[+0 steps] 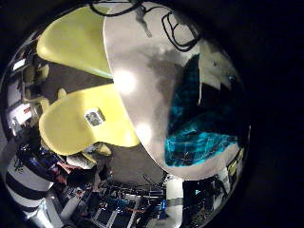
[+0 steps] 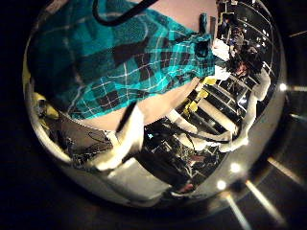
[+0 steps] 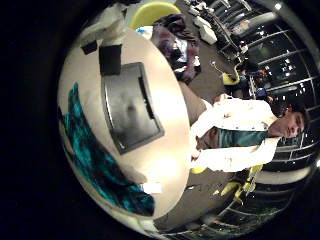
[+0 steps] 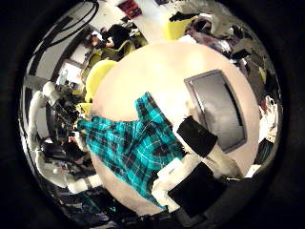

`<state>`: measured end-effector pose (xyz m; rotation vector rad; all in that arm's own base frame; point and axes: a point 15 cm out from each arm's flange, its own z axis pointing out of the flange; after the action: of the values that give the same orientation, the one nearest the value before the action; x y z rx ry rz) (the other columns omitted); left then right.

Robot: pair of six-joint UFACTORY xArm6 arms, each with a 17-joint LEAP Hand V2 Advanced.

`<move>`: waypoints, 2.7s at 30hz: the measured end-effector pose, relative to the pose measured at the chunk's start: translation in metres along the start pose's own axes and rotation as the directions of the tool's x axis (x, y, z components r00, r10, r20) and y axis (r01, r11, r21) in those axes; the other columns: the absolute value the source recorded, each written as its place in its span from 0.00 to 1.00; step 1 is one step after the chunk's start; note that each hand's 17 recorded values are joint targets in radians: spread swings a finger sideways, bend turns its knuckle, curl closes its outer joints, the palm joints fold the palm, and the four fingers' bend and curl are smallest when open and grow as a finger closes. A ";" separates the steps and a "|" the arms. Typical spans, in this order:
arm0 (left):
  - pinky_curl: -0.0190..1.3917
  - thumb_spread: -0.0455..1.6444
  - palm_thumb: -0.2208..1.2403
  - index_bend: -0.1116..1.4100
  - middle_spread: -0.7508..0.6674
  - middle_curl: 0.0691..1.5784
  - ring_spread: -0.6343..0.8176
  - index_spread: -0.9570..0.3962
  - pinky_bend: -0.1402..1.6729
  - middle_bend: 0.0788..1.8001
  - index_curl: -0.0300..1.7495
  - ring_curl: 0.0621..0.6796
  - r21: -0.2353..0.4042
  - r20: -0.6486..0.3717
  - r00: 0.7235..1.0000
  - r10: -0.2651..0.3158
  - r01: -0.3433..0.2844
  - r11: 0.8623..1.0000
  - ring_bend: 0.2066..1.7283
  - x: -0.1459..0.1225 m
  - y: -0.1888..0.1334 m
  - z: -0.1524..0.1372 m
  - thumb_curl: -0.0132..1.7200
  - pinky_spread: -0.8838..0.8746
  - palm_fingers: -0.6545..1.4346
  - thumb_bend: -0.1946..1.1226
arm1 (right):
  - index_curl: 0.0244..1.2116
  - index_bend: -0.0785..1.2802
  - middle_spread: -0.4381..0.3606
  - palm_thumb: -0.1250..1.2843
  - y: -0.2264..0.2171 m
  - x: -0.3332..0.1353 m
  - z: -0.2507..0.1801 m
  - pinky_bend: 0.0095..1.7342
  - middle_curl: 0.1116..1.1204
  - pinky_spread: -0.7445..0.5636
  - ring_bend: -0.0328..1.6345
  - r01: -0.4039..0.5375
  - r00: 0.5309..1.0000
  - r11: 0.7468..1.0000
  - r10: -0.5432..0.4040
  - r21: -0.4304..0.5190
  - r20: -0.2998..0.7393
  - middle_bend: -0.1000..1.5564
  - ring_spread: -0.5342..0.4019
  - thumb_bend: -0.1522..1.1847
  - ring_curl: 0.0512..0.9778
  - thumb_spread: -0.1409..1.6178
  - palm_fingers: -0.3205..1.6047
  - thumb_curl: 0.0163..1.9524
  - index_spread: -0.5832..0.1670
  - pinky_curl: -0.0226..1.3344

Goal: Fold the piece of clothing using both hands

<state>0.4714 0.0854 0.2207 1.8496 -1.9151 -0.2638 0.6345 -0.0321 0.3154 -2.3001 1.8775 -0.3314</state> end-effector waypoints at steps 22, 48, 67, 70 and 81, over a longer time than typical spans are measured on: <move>0.38 0.66 0.32 0.18 0.68 0.23 0.59 0.65 0.29 0.06 0.28 0.43 -0.007 -0.045 0.983 0.177 -0.178 0.984 0.35 0.084 0.083 -0.006 0.16 0.66 0.33 0.13 | 0.31 0.18 0.43 0.34 0.182 0.050 0.044 0.36 0.29 0.84 0.49 0.096 0.979 0.832 0.021 -0.546 0.203 0.31 0.56 0.10 0.32 0.67 0.24 0.16 0.40 0.42; 0.30 0.67 0.31 0.19 0.66 0.18 0.59 0.65 0.28 0.06 0.22 0.35 -0.008 -0.031 0.978 0.209 -0.209 0.978 0.32 0.102 0.110 0.072 0.16 0.67 0.36 0.13 | 0.57 0.72 0.34 0.78 0.217 0.055 0.093 0.65 0.61 0.43 0.81 0.086 0.976 0.830 0.041 -0.552 0.213 0.76 0.33 0.21 0.55 0.71 0.77 0.25 0.29 0.58; 0.28 0.72 0.34 0.19 0.64 0.17 0.60 0.65 0.27 0.06 0.22 0.31 0.023 0.034 0.978 0.204 -0.205 0.978 0.31 0.117 0.073 0.153 0.16 0.68 0.37 0.13 | 0.72 0.84 0.36 0.81 0.253 0.139 0.037 0.70 0.71 0.42 0.88 -0.042 0.977 0.875 0.137 -0.482 0.164 0.85 0.32 0.16 0.71 0.74 0.68 0.33 0.36 0.81; 0.28 0.72 0.34 0.19 0.64 0.17 0.60 0.66 0.27 0.06 0.22 0.31 0.038 0.035 0.978 0.207 -0.208 0.977 0.31 0.117 0.075 0.146 0.16 0.67 0.38 0.13 | 0.72 0.84 0.36 0.80 0.247 0.137 0.029 0.70 0.72 0.42 0.88 -0.035 0.978 0.886 0.126 -0.463 0.166 0.85 0.33 0.15 0.72 0.75 0.68 0.33 0.36 0.82; 0.28 0.73 0.35 0.19 0.46 0.22 0.40 0.60 0.29 0.16 0.22 0.32 0.026 0.019 0.972 0.235 -0.235 0.972 0.36 0.098 0.129 0.079 0.16 0.52 0.53 0.14 | 0.74 0.83 0.36 0.83 0.198 0.052 -0.055 0.68 0.72 0.43 0.87 0.092 0.975 0.929 -0.011 -0.359 0.223 0.86 0.33 0.13 0.75 0.74 0.70 0.37 0.37 0.89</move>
<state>0.3222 -0.0153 0.2277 1.6212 -2.1349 -0.1757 0.4423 -0.1222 0.3216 -2.4932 1.8998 0.2858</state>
